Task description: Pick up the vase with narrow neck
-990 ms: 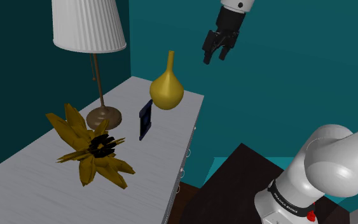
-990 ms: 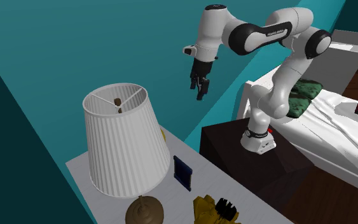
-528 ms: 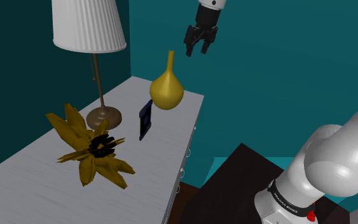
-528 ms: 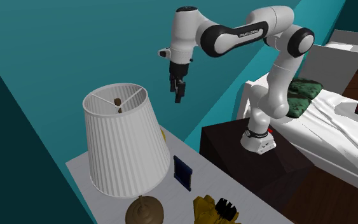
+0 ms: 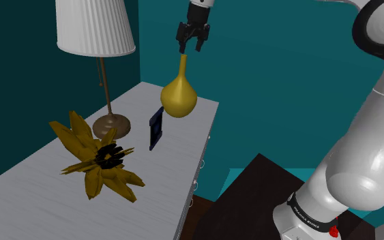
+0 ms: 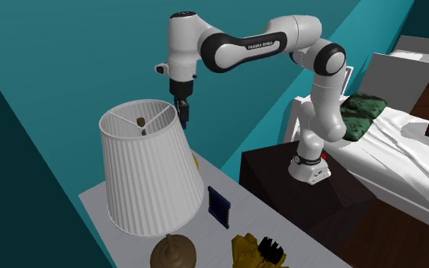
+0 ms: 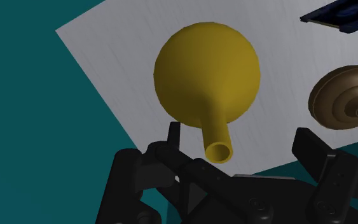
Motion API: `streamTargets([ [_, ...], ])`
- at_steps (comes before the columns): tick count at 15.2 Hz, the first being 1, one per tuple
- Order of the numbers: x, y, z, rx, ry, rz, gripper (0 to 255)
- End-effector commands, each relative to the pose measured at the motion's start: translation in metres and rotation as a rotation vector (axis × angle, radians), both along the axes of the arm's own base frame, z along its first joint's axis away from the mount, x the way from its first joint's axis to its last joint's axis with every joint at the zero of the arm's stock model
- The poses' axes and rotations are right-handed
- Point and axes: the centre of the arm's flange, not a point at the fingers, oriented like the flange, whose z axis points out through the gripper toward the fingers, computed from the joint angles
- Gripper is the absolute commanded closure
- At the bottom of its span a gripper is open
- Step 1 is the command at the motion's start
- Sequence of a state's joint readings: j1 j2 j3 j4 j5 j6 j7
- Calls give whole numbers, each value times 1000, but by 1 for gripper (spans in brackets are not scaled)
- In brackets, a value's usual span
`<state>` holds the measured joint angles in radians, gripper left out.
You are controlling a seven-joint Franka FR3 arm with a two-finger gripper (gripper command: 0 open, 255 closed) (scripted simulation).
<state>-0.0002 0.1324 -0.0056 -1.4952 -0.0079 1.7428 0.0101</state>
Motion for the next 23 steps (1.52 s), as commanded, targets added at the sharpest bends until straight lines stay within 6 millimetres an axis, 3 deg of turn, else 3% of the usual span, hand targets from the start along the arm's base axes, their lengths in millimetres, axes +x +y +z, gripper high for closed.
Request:
streamTargets([
  [1, 25, -7, -3, 4, 2, 7, 0],
  [3, 44, -8, -5, 8, 4, 11, 0],
  [10, 44, -8, -45, 8, 4, 11, 0],
  [12, 44, -8, -45, 8, 4, 11, 0],
  [13, 44, -8, -45, 8, 4, 11, 255],
  [23, 44, -8, -39, 8, 4, 11, 255],
])
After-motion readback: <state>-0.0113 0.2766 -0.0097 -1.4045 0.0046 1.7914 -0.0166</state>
